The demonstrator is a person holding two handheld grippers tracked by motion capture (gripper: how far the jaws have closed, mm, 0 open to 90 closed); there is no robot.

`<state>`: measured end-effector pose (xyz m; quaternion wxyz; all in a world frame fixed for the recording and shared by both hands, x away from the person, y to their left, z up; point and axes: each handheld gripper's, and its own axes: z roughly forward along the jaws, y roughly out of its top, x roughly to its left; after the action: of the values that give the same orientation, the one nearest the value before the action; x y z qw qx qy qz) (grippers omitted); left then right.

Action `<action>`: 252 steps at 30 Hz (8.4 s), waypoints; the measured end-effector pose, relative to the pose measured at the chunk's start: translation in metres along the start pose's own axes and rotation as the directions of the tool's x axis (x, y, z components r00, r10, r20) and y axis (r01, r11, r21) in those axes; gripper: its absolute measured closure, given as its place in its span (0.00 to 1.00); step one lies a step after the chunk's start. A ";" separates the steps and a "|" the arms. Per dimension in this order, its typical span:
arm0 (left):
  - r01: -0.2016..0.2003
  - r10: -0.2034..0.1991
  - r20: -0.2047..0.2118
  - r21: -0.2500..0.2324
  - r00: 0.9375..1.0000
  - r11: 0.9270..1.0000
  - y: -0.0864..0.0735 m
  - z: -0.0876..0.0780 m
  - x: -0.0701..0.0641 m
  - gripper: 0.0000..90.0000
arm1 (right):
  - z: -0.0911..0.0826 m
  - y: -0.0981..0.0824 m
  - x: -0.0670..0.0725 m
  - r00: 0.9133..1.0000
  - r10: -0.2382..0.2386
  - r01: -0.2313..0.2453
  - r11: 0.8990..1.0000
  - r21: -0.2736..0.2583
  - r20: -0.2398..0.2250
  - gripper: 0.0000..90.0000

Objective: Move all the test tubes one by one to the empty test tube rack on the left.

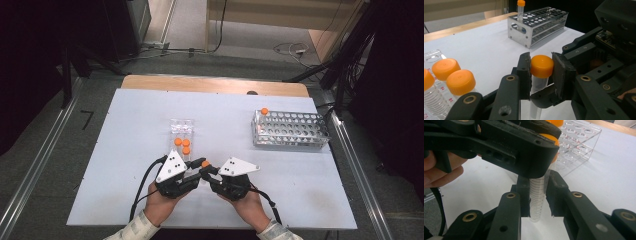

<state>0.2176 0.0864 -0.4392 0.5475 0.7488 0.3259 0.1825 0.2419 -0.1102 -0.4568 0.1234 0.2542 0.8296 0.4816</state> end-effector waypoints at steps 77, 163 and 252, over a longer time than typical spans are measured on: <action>0.049 -0.058 -0.277 -0.042 0.959 0.998 0.001 -0.028 0.048 0.78 | -0.024 -0.019 -0.034 0.995 0.044 -0.050 0.997 0.059 0.094 0.22; 0.142 -0.161 -0.308 -0.084 0.938 0.986 -0.002 -0.041 0.068 0.26 | -0.024 0.006 -0.181 0.786 0.268 -0.227 0.963 -0.144 0.557 0.43; 0.107 -0.125 -0.249 -0.086 0.960 0.991 0.004 -0.040 0.049 0.22 | -0.047 -0.001 -0.057 0.977 0.083 -0.063 0.992 -0.108 0.195 0.80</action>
<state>0.2288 0.1468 -0.4264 0.5374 0.6788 0.4299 0.2560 0.2685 -0.1761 -0.4365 0.2006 0.3250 0.7777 0.4993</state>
